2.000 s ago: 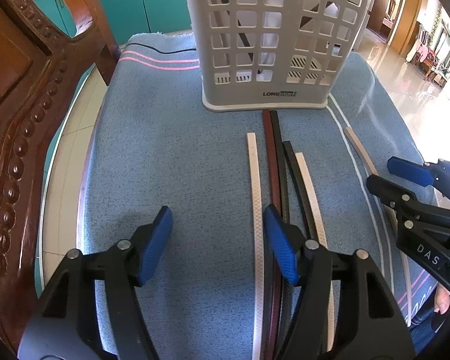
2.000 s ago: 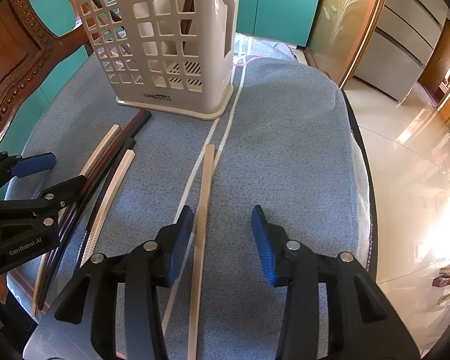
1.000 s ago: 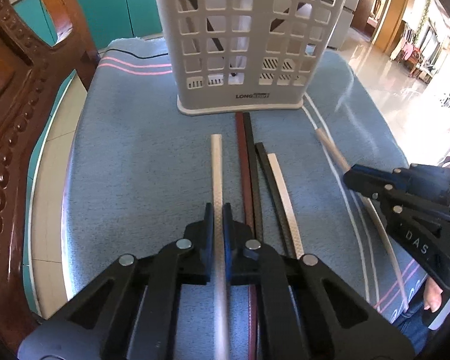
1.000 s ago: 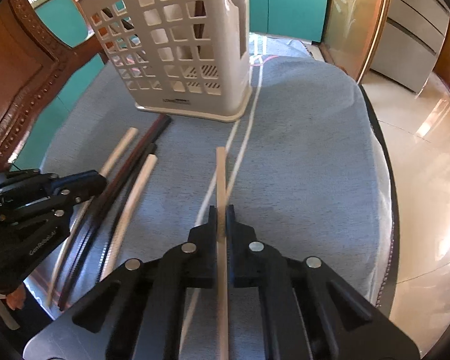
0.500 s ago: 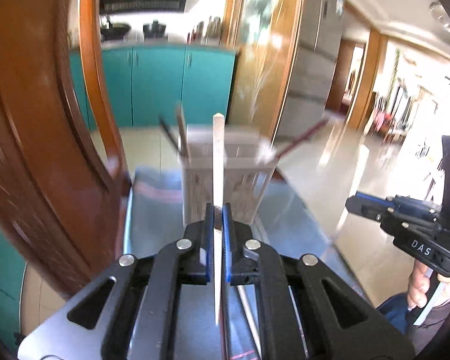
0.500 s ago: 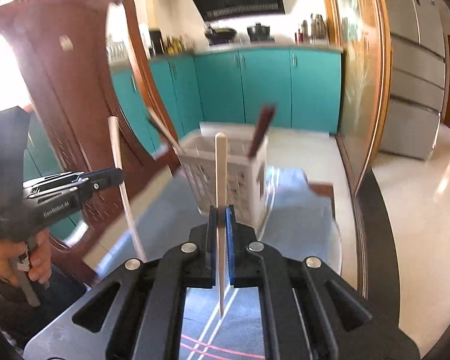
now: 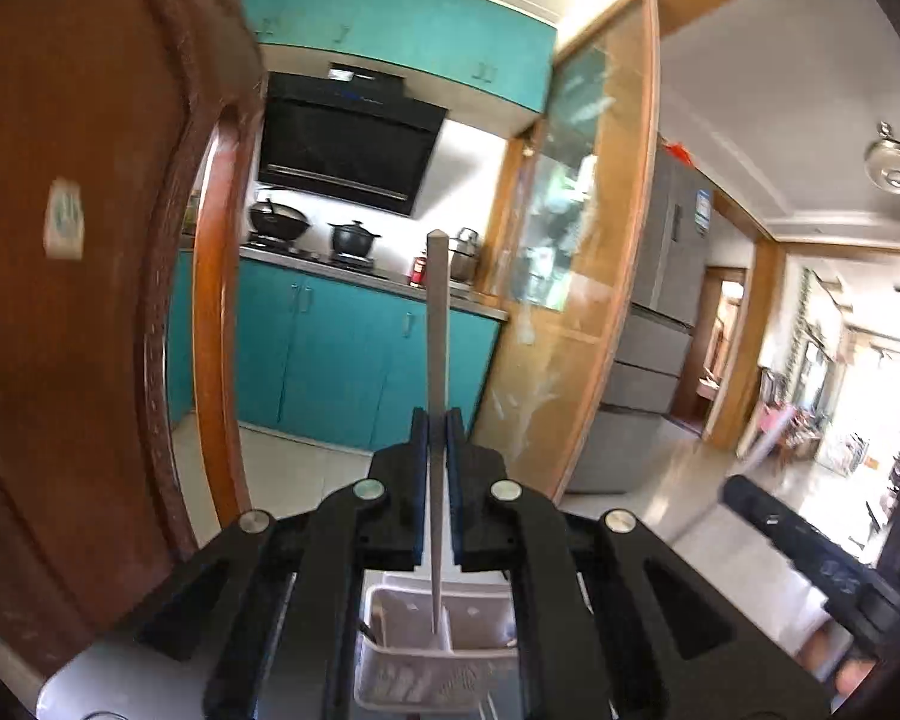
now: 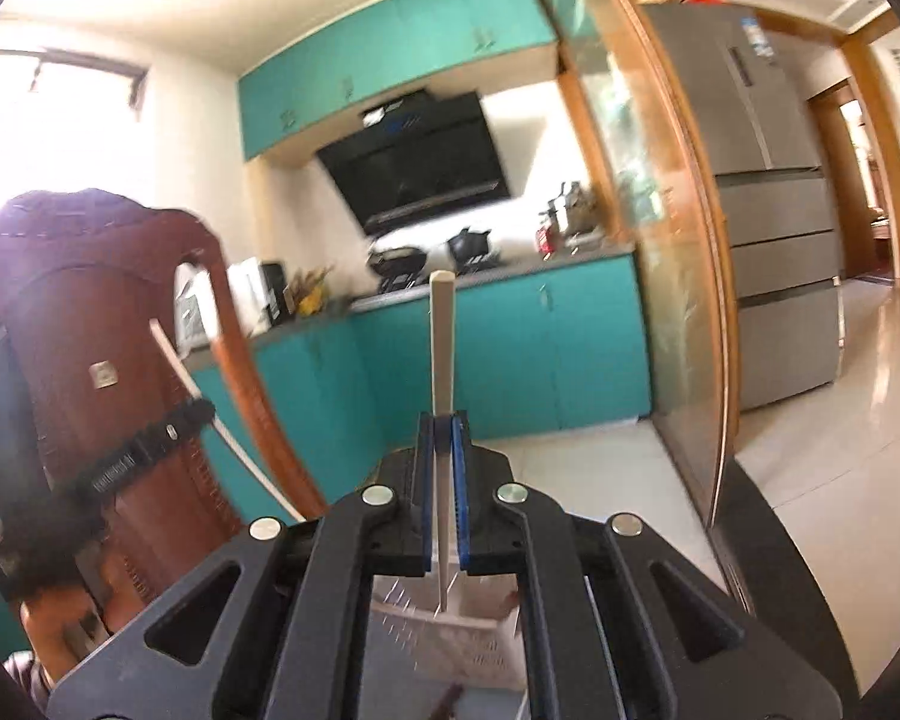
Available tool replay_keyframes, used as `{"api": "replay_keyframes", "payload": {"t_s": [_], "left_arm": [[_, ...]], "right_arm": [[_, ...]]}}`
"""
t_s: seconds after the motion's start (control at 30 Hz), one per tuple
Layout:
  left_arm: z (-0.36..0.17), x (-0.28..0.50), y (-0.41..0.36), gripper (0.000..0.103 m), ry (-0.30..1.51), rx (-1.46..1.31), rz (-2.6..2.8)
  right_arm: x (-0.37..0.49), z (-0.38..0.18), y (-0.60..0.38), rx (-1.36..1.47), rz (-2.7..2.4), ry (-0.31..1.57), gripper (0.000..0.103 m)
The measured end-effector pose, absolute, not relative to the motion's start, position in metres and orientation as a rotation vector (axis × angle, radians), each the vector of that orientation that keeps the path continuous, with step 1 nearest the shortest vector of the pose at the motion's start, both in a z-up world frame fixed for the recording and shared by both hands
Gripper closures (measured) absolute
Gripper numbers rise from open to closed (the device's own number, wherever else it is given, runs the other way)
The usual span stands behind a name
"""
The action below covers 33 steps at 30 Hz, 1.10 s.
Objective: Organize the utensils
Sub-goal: 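Lift both held chopsticks up over the white holder, then open both tools over the holder to drop the chopsticks in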
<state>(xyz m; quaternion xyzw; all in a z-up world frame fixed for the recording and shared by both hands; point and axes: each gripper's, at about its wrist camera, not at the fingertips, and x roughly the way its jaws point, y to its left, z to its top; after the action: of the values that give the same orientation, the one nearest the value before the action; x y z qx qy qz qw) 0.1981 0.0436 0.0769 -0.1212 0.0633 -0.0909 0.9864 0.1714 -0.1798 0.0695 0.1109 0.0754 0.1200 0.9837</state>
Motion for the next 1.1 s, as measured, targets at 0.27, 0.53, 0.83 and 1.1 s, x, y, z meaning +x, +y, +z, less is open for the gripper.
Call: {"api": "replay_keyframes", "payload": {"t_s": [0.27,0.53,0.83,1.1], "left_arm": [[0.022,0.24,0.028,0.096,0.239,-0.149,-0.092],[0.02,0.246,0.026,0.091,0.244,-0.134,-0.091],[0.012,0.197,0.027,0.074,0.113,-0.098,-0.106],[-0.026,0.195,0.031,0.066,0.291,-0.034,-0.063]], "right_arm": [[0.203,0.021,-0.163,0.165,0.229,0.249,0.097],[0.185,0.011,-0.158,0.126,0.234,0.273,0.096],[0.131,0.025,-0.168,0.102,0.298,0.166,0.086],[0.169,-0.1,-0.146,0.045,0.444,0.722,0.086]]}}
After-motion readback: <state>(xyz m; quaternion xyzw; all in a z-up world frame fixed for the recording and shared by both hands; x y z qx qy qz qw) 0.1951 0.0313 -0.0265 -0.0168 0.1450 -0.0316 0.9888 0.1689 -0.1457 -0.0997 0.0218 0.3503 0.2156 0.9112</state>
